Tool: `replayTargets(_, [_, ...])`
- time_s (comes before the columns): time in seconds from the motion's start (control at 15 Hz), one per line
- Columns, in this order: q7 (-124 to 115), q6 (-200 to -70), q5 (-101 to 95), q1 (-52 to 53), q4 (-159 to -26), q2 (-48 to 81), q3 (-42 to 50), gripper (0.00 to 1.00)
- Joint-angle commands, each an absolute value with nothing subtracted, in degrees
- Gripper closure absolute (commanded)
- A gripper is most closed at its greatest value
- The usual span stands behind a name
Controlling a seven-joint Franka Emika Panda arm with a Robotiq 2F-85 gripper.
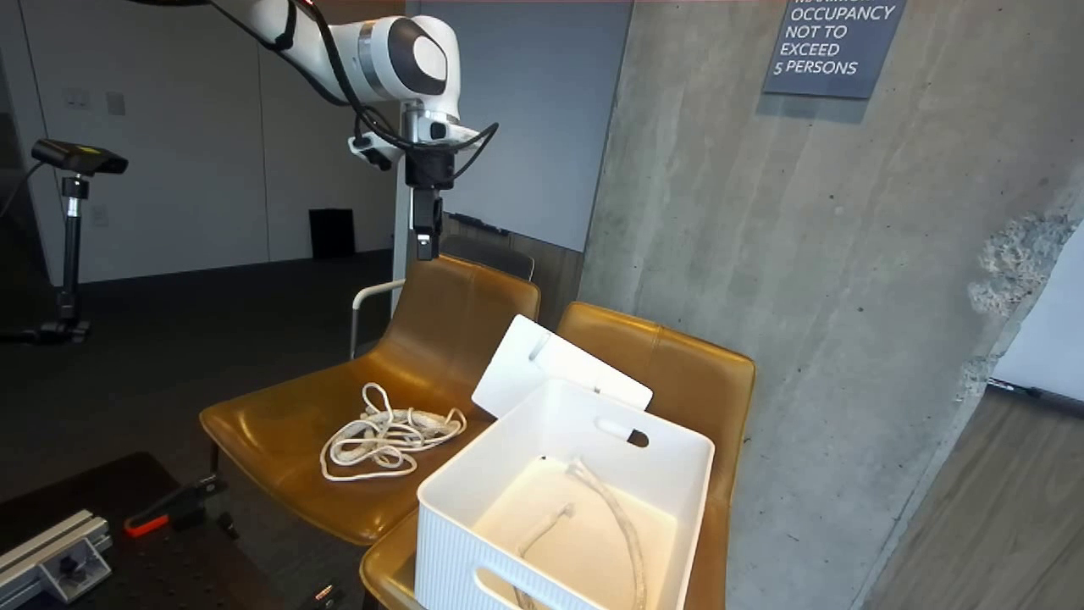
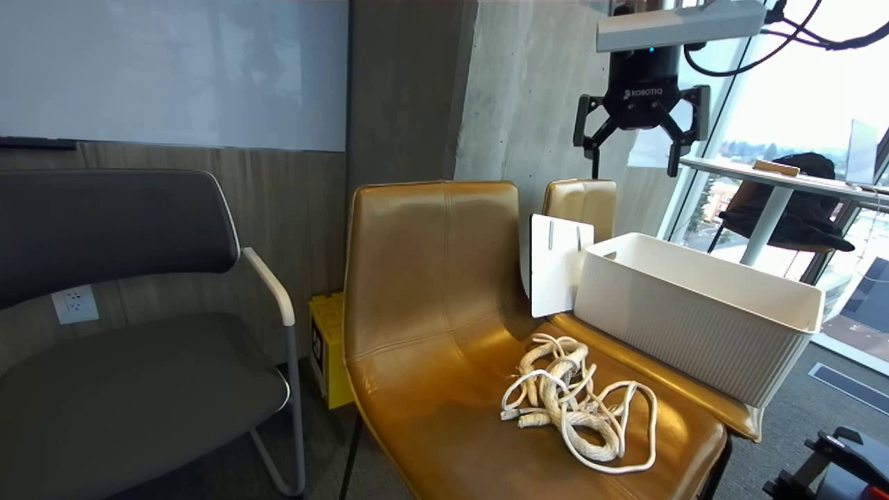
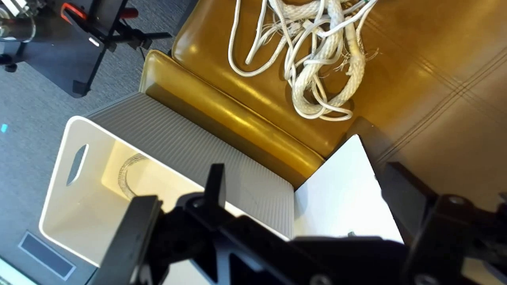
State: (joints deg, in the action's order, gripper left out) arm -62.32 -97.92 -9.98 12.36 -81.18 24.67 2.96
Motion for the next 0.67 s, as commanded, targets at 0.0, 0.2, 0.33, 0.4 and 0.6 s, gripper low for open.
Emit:
replayTargets(0.0, [-57.65,-104.58,-6.71,8.63,-91.46,17.76,1.9,0.0])
replayTargets(0.2, [-58.92,-102.46,-8.08,8.66,-88.14,20.62,2.35,0.0])
replayTargets(0.33, [-58.92,-102.45,-8.08,8.62,-88.0,20.85,2.37,0.0])
replayTargets(0.4, [-58.96,-102.44,-8.09,8.83,-87.93,21.06,2.32,0.0])
replayTargets(0.6, [-59.0,-102.44,-8.09,9.02,-87.92,21.15,2.19,0.0])
